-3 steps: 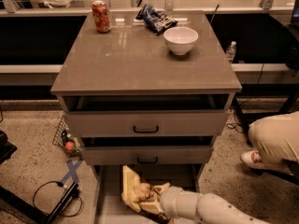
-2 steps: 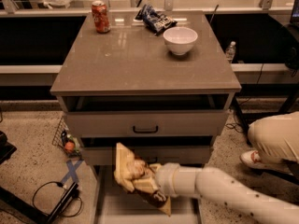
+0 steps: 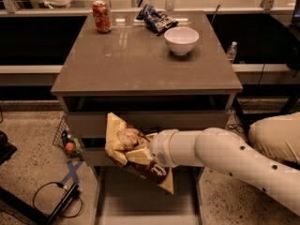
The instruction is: Pick brown chip bag from bottom drawer and place on counter
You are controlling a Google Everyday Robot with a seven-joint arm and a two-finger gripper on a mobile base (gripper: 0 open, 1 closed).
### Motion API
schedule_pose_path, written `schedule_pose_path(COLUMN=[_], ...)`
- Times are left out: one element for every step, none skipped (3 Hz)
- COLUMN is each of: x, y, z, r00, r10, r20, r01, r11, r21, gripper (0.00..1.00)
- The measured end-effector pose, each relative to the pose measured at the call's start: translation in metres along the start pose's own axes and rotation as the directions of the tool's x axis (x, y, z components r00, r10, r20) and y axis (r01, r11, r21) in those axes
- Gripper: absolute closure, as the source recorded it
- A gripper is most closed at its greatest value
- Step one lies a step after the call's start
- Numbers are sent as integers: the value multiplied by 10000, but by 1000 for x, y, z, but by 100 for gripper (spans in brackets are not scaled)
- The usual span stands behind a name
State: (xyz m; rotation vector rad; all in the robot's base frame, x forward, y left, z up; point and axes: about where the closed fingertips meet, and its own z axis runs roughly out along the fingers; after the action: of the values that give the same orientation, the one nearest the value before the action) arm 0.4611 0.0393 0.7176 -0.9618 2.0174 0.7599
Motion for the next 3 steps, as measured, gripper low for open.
schedule_pose_path(x=[0, -19, -76], y=[0, -4, -11], z=[0, -4, -26], r00=[10000, 10000, 10000], r10=[-1, -37, 10], r20=[0, 18, 7], r01=[1, 37, -10], r11=[10000, 10000, 9991], r21=[-1, 86, 414], gripper=[100, 100, 100])
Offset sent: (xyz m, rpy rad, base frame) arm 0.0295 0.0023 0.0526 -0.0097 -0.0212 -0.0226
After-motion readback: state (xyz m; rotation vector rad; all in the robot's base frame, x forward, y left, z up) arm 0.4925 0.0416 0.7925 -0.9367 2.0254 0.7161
